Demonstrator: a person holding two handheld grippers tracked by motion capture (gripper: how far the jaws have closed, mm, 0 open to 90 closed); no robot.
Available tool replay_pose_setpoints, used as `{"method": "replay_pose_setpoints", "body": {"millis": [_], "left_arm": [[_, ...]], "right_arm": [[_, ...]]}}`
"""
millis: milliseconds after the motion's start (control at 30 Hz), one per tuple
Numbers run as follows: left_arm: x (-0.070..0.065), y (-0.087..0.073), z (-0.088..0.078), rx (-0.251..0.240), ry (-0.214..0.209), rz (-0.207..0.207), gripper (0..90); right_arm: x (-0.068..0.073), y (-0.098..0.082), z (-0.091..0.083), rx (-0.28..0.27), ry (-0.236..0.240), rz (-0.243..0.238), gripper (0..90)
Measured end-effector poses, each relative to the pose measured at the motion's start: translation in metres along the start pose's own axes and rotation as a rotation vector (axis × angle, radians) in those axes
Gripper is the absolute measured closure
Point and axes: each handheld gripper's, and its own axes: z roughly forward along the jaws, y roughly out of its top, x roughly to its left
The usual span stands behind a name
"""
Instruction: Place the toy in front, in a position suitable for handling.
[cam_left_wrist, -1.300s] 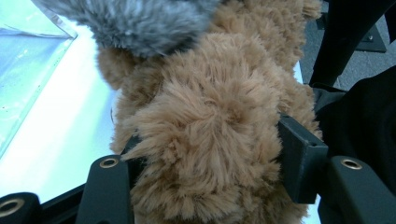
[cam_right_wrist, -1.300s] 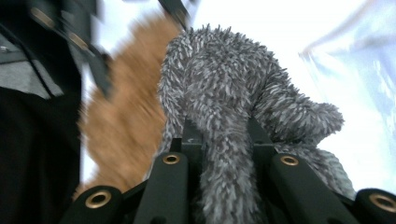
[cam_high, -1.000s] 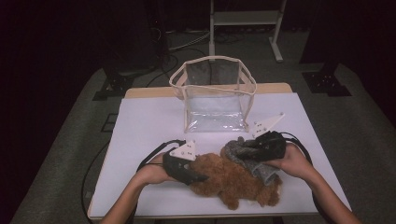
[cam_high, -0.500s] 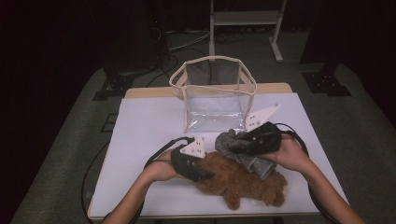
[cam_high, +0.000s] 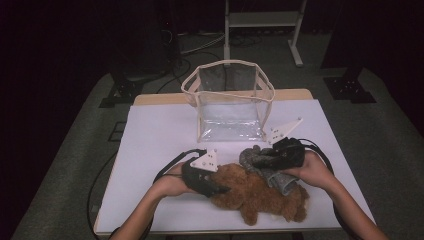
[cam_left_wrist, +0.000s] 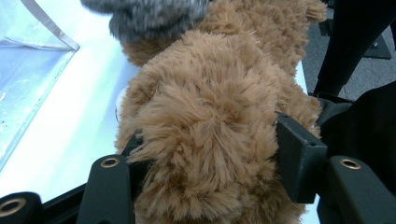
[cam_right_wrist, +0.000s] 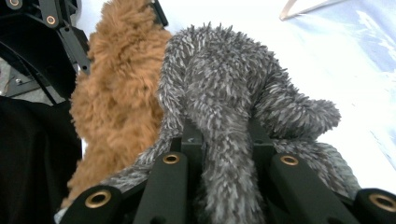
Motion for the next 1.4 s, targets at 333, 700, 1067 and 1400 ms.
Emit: {"method": "replay_pose_setpoints", "body": {"millis": [333, 700, 1067, 1400], "left_arm": [[0.006, 0.007, 0.005, 0.009, -0.003, -0.013, 40.7], [0.013, -0.010, -0.003, -0.082, -0.005, -0.049, 27.3], [0.016, -0.052, 0.006, -0.113, -0.064, -0.127, 12.7], [0.020, -0.053, 0.025, -0.128, -0.098, -0.158, 19.2]], "right_arm": [[0.020, 0.010, -0.016, -0.065, 0.010, -0.057, 74.1], [0.023, -0.006, 0.008, 0.002, 0.018, -0.061, 74.7], [0.018, -0.014, 0.008, -0.021, 0.025, -0.031, 74.8], [0.017, -0.013, 0.008, -0.009, 0.027, -0.027, 74.8]]}}
